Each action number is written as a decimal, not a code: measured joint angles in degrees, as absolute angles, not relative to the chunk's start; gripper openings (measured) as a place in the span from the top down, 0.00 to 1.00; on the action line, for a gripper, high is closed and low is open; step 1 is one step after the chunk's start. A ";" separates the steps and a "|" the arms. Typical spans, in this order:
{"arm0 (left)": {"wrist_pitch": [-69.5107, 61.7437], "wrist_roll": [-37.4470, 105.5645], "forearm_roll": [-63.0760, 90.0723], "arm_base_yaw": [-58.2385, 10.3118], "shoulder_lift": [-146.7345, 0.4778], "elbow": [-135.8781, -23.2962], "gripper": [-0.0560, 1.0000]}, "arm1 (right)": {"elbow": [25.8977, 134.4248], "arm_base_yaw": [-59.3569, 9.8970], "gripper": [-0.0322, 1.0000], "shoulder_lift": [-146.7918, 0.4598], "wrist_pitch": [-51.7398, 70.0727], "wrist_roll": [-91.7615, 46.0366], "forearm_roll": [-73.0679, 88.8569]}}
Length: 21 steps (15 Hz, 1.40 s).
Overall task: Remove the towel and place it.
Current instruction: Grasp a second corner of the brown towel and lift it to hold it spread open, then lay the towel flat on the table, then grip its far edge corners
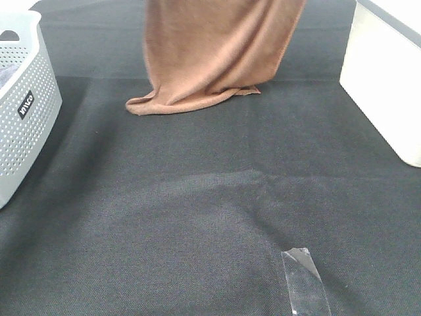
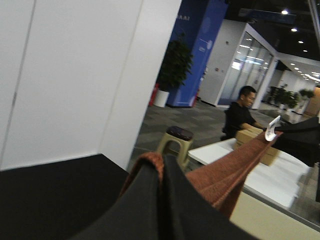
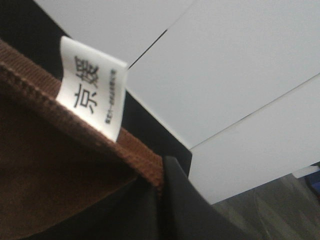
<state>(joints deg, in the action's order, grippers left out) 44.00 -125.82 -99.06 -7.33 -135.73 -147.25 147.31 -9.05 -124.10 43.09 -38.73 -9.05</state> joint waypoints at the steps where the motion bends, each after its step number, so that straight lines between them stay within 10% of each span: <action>1: 46.81 -127.48 -99.35 -6.59 -135.68 -147.25 0.95 | 147.31 -9.00 0.97 -123.59 45.78 -40.11 -8.02; 12: 70.24 -140.60 -100.38 -1.15 -128.57 -145.65 0.95 | 134.93 -8.88 0.97 -111.10 69.56 -46.35 3.67; 21: 63.48 -125.08 -100.32 -1.89 -92.13 -84.40 0.95 | 92.93 -8.88 0.97 -84.34 60.91 -45.95 8.25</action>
<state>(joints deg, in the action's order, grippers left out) 63.48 -125.08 -100.32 -1.89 -92.13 -84.40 92.93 -8.88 -84.34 60.91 -45.95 8.25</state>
